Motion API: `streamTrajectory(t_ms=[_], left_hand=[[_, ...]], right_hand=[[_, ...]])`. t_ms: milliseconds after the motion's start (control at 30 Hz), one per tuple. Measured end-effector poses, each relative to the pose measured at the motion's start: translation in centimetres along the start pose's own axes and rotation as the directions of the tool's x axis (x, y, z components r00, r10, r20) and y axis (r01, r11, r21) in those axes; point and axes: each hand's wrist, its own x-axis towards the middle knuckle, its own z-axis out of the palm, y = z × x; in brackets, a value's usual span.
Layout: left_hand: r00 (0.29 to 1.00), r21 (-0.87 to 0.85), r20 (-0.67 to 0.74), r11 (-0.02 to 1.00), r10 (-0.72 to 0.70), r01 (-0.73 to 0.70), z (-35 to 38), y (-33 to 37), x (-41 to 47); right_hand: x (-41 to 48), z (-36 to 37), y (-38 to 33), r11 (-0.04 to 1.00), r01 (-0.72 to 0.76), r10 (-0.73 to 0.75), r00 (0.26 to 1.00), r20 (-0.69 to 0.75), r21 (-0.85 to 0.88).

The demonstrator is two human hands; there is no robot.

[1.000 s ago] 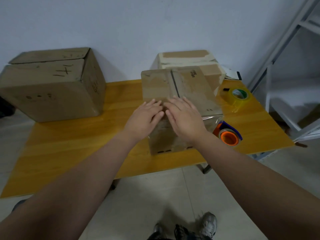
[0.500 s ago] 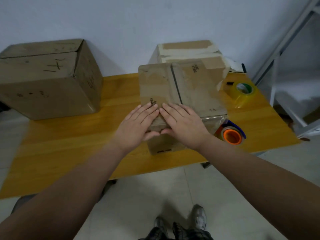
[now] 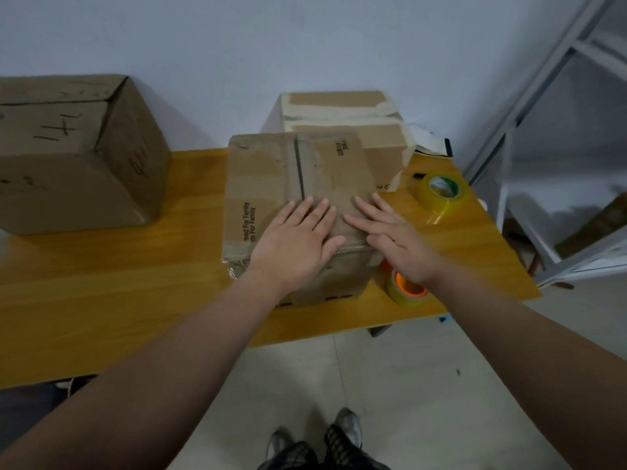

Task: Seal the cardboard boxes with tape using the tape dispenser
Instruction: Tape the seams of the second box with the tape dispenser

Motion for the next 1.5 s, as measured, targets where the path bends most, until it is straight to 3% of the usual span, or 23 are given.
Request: streamTrajectory(t_ms=[133,333,433,500,567,667,767,933,1200,1300,1400,1500], left_hand=[[0.999,0.081,0.036,0.997,0.002,-0.005,0.2,0.1,0.1],[0.998,0.149,0.068,0.989,0.002,-0.013,0.1,0.3,0.1],[0.997,0.149,0.075,0.989,0.000,-0.011,-0.3,0.6,-0.2],[0.997,0.123,0.078,0.992,-0.001,-0.008,-0.6,0.7,-0.3],[0.997,0.065,0.072,0.998,0.015,-0.019,-1.1,1.0,0.2],[0.997,-0.005,0.036,0.997,0.071,-0.071,-1.2,3.5,2.4],[0.997,0.061,0.028,0.995,0.072,-0.074,-0.3,5.9,3.5],[0.998,0.185,0.009,0.980,0.066,-0.067,0.7,5.4,2.1],[0.995,0.217,0.033,0.972,-0.097,0.088,0.7,-0.3,-3.2],[0.989,0.205,0.039,0.970,-0.143,0.132,0.4,-1.8,-5.2],[0.978,0.152,0.000,0.967,-0.207,0.205,0.2,-3.7,-7.7],[0.983,0.018,-0.042,0.983,-0.180,0.181,0.0,-5.0,-9.3]], right_hand=[[-0.1,1.4,1.2,0.983,0.118,-0.133,0.985,-0.106,-0.138],[0.1,1.8,3.0,0.914,0.259,-0.299,0.950,-0.087,-0.312],[-0.8,1.8,3.5,0.918,0.277,-0.306,0.950,-0.061,-0.285],[-1.4,1.7,3.2,0.968,0.223,-0.233,0.969,-0.085,-0.115],[-1.2,2.2,2.2,0.984,0.077,-0.043,0.978,-0.206,0.161],[0.2,3.2,0.8,0.888,-0.145,0.302,0.899,-0.316,0.436],[0.4,3.5,1.0,0.905,-0.135,0.291,0.888,-0.355,0.404],[-0.6,3.5,2.4,0.983,-0.104,0.158,0.903,-0.400,0.154],[-0.2,3.5,2.1,0.989,-0.141,0.144,0.847,-0.512,0.045],[-0.4,4.0,1.8,0.971,-0.225,0.236,0.826,-0.511,0.084],[-0.5,4.2,1.3,0.922,-0.295,0.380,0.809,-0.448,0.250],[-0.8,4.9,0.2,0.822,-0.340,0.545,0.699,-0.462,0.456]])
